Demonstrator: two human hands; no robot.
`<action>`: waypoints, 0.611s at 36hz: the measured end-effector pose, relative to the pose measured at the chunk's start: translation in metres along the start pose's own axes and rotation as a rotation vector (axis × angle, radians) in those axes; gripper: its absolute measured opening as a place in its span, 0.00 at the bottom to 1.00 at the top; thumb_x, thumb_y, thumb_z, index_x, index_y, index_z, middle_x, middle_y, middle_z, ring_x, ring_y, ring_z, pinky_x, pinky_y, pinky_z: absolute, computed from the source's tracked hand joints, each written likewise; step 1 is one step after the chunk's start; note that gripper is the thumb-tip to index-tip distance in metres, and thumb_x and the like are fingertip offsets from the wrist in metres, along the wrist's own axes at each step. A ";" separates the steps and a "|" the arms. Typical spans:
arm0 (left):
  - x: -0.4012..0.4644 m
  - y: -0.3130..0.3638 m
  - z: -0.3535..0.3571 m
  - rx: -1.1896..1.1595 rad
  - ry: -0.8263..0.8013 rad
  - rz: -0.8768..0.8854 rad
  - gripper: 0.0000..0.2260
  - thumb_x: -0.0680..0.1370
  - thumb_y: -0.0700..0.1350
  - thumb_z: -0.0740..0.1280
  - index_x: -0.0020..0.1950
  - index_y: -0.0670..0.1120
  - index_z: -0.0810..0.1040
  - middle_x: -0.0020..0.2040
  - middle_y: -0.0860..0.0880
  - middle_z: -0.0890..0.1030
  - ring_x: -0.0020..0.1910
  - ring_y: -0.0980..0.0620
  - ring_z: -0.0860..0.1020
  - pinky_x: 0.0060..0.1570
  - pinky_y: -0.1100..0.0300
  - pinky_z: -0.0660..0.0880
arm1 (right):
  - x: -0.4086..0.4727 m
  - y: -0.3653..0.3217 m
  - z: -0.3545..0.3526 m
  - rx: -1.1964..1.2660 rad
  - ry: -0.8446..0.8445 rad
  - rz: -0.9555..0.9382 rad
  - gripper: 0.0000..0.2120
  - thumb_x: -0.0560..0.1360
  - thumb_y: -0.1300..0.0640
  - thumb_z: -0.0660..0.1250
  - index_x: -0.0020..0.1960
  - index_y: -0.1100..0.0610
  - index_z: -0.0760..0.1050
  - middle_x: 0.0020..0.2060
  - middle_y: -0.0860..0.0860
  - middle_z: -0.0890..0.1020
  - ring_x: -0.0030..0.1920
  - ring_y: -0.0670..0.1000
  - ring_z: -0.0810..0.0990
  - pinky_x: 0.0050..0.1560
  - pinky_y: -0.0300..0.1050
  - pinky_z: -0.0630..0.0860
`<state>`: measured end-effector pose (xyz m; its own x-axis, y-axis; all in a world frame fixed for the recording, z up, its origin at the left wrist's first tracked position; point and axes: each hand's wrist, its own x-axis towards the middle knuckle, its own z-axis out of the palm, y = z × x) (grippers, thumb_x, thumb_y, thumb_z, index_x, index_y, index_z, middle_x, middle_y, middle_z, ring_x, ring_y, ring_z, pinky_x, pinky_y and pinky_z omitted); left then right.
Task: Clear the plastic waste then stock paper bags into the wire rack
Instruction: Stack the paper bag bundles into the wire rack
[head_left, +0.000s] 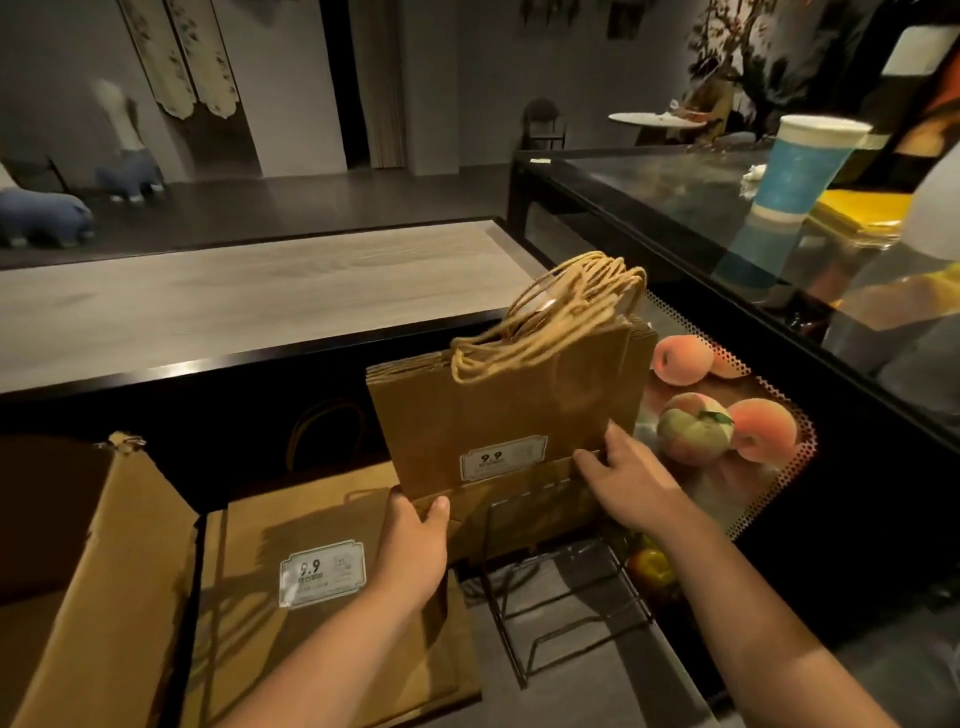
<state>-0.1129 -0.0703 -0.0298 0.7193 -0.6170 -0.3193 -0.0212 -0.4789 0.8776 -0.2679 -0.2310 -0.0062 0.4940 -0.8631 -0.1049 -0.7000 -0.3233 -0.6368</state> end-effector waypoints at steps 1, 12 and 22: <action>-0.001 0.000 0.001 0.018 -0.020 0.002 0.20 0.83 0.49 0.56 0.74 0.45 0.59 0.67 0.49 0.68 0.70 0.45 0.66 0.66 0.54 0.64 | 0.001 0.003 -0.001 -0.048 0.002 0.014 0.18 0.79 0.46 0.59 0.65 0.55 0.69 0.58 0.52 0.78 0.59 0.55 0.77 0.62 0.52 0.73; 0.004 -0.005 0.007 -0.007 -0.026 0.100 0.20 0.84 0.49 0.55 0.77 0.55 0.59 0.71 0.57 0.65 0.73 0.51 0.62 0.65 0.62 0.58 | -0.007 0.010 0.016 -0.059 0.307 -0.054 0.05 0.82 0.58 0.57 0.55 0.60 0.65 0.50 0.53 0.71 0.55 0.58 0.74 0.54 0.48 0.69; -0.005 0.005 0.008 -0.058 0.125 0.391 0.14 0.83 0.41 0.57 0.61 0.60 0.67 0.60 0.56 0.72 0.59 0.59 0.68 0.57 0.67 0.64 | -0.003 -0.006 0.014 0.371 0.537 -0.085 0.08 0.84 0.57 0.56 0.57 0.55 0.73 0.49 0.50 0.80 0.39 0.35 0.78 0.48 0.32 0.76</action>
<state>-0.1219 -0.0746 -0.0261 0.7436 -0.6632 0.0846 -0.2728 -0.1854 0.9440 -0.2582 -0.2208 -0.0123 0.1467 -0.9451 0.2919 -0.3980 -0.3266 -0.8573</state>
